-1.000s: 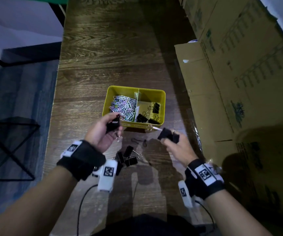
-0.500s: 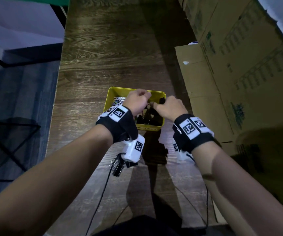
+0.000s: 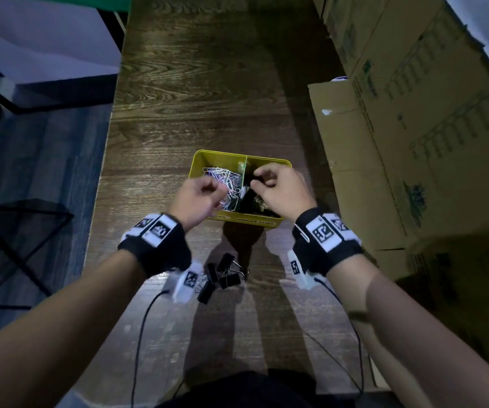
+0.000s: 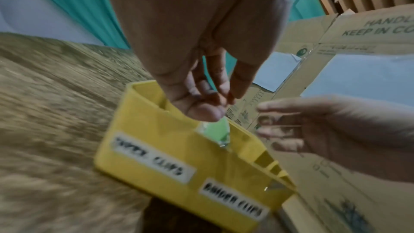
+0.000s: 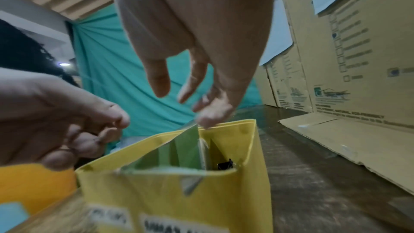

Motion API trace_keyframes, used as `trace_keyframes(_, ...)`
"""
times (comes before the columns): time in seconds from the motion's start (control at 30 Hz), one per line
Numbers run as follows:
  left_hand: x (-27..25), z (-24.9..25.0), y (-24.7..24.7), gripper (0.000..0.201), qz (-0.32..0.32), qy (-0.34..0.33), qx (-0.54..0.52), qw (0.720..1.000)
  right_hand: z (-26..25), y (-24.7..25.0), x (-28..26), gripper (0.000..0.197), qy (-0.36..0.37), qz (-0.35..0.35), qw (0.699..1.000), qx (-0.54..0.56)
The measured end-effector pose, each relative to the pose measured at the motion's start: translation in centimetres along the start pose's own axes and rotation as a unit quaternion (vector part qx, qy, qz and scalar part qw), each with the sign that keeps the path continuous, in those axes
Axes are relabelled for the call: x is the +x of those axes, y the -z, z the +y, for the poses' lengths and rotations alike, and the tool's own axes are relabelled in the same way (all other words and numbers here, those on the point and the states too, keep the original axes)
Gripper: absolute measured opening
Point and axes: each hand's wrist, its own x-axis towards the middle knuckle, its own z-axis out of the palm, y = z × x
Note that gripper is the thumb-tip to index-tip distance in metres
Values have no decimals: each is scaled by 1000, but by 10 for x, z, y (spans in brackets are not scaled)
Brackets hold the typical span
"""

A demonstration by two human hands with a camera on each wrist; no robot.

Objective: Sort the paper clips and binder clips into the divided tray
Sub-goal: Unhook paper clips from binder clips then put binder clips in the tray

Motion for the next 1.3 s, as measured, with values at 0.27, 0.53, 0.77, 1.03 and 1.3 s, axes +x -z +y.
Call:
trace_keyframes(0.27, -63, -99, 15, 79, -221, 1, 398, 890, 51, -81, -59, 77, 89, -269, 938, -199)
trace_keyframes(0.53, -84, -137, -20, 66, -146, 13, 481, 864, 65, -129, -81, 61, 81, -241, 919, -301)
trace_keyframes(0.77, -84, -131, -22, 56, -161, 0, 469, 868, 60, -128, -88, 55, 63, -247, 912, -321)
trace_keyframes(1.03, -76, -128, -20, 46, -94, 67, 414, 903, 68, -125, -79, 30, 19, -222, 940, -258)
trace_keyframes(1.3, -64, -135, 10, 23, -11, 219, -24, 975, 63, -82, -72, 4, -219, -178, 916, 285)
